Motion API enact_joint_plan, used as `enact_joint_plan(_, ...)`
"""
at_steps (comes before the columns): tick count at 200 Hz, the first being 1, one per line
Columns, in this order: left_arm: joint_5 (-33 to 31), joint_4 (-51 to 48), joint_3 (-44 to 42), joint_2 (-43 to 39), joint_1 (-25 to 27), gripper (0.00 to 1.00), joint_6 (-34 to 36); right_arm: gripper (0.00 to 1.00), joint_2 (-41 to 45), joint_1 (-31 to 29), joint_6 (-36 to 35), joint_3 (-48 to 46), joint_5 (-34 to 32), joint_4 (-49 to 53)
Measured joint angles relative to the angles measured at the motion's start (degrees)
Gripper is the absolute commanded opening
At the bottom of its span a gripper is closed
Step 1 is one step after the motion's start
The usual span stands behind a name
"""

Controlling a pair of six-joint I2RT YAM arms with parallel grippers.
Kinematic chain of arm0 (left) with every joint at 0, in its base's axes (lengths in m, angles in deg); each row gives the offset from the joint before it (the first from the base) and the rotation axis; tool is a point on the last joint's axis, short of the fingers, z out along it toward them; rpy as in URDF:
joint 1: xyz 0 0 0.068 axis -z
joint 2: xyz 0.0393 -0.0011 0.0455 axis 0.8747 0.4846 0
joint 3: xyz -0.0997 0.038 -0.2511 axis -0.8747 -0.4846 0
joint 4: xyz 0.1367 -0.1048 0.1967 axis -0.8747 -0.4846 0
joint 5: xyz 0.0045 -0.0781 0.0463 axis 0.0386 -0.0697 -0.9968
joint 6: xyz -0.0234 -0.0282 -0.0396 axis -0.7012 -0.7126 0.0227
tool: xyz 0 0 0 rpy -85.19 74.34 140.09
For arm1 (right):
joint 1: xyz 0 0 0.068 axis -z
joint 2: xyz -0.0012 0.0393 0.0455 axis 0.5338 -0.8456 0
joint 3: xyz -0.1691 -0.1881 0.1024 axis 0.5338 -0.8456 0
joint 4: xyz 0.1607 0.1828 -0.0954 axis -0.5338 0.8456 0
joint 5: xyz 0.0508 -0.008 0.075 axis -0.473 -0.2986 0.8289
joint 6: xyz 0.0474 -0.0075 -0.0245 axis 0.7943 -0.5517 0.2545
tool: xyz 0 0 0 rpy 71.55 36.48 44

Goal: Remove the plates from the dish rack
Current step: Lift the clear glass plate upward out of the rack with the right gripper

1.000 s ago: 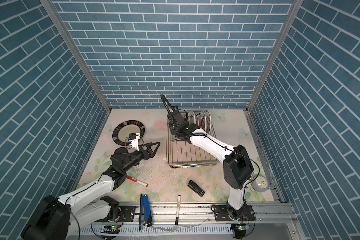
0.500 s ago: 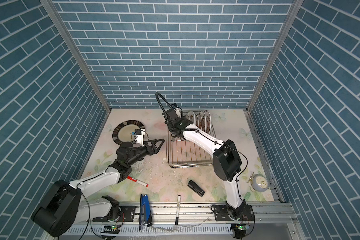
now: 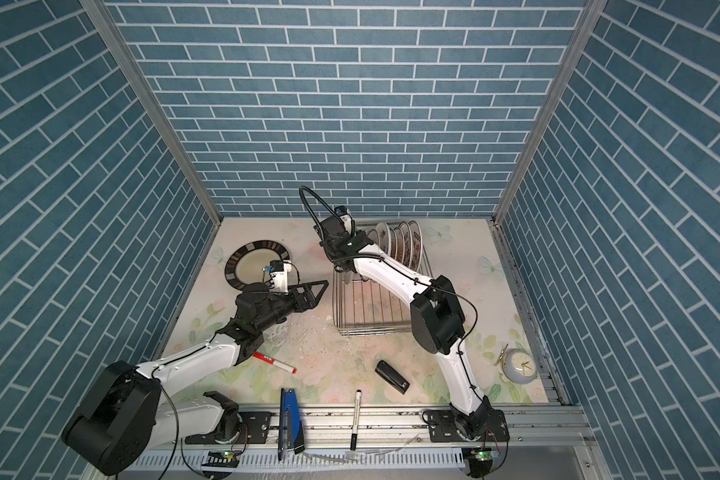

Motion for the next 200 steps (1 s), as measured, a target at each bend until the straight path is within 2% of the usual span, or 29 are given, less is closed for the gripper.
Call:
enact_joint_plan(28, -0.8, -0.1, 0.0, -0.3, 0.0, 1.0, 0.1, 0.33, -1.1, 0.0, 0.0, 0.7, -0.6, 0.7)
enact_joint_plan(44, -1.0, -0.1, 0.0, -0.4, 0.0, 1.0, 0.1, 0.27, -1.5, 0.0, 0.0, 1.7, -0.7, 1.3)
enact_joint_plan(84, -1.2, 0.1, -0.1, -0.3, 0.0, 1.0, -0.1, 0.25, -2.2, -0.2, 0.0, 3.8, -1.1, 1.7)
enact_joint_plan(102, -1.2, 0.2, -0.4, -0.3, 0.0, 1.0, -0.3, 0.12, -3.3, -0.2, -0.5, 5.3, -2.0, 2.5)
enact_joint_plan(200, -2.2, 0.1, -1.5, -1.5, 0.0, 1.0, -0.8, 0.1, -5.3, -0.9, -0.8, 9.5, -2.4, 3.0)
